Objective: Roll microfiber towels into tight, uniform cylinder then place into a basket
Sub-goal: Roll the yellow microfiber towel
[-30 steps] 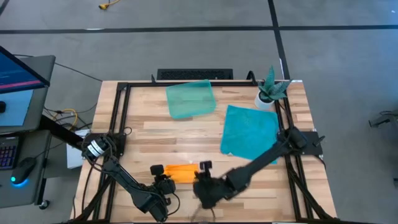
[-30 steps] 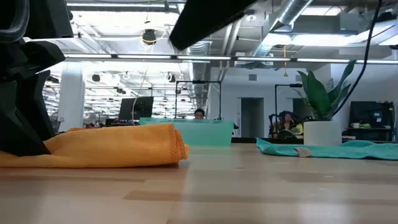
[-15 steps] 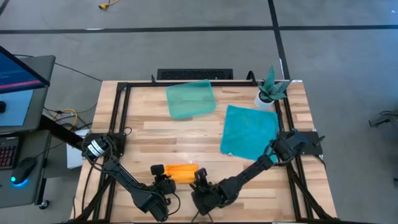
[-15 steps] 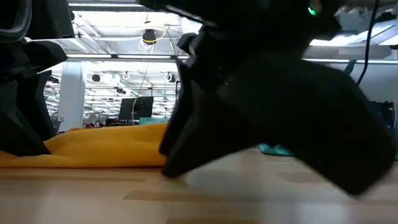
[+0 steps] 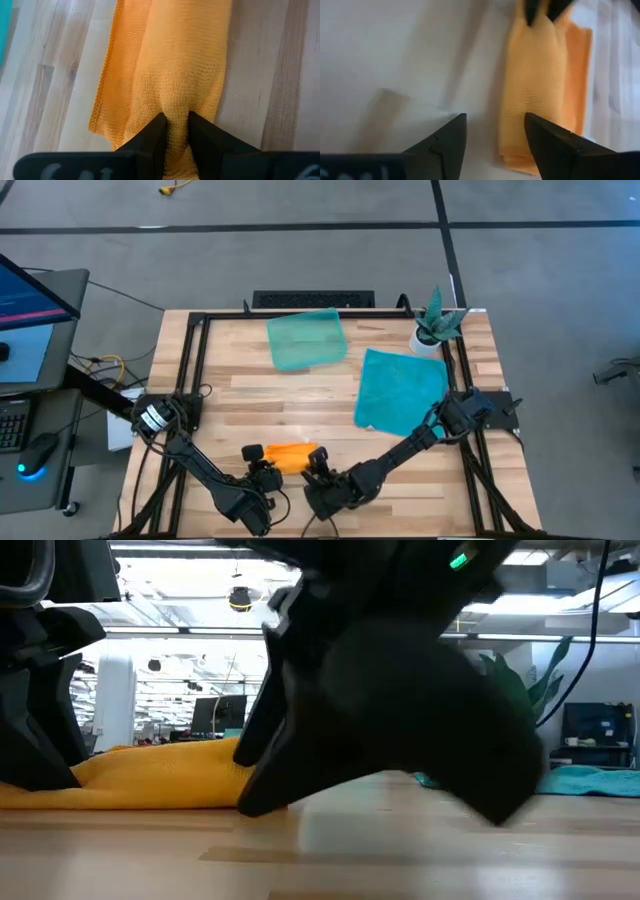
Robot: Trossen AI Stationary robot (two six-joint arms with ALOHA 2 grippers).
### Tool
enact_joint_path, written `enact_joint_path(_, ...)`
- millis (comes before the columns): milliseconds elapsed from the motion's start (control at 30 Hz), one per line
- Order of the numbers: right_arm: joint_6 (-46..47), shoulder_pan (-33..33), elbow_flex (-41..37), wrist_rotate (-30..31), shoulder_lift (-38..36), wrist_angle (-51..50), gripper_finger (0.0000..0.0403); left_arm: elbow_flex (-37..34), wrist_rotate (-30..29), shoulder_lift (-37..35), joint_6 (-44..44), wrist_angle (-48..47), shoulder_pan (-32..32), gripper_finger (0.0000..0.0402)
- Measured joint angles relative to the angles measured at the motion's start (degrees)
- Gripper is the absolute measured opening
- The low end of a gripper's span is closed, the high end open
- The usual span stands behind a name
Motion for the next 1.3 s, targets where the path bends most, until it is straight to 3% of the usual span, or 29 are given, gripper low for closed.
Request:
enact_joint_path(333, 5.54, -3.28, 0.02, -0.43, 0.01, -1.43, 0.0228, 0.0, 0.0, 0.0, -0.07, 0.11, 0.0, 0.0072)
enact_joint_path(533, 12.76, -5.49, 0.23, -6.49, -0.29, -4.09, 0.0225, 0.0, 0.0, 0.0, -0.07, 0.12, 0.0, 0.0072)
enact_joint_path(933, 16.38, -6.64, 0.22, -13.92, -0.35, -4.32, 0.0151, 0.0, -0.02, 0.0, 0.58, 0.13, 0.07, 0.0072)
enact_joint_path(1300, 18.26, -2.27, 0.68, -11.94, -0.43, -3.53, 0.022, 0.0, 0.78, -0.02, 2.24, 0.04, 1.4, 0.0072)
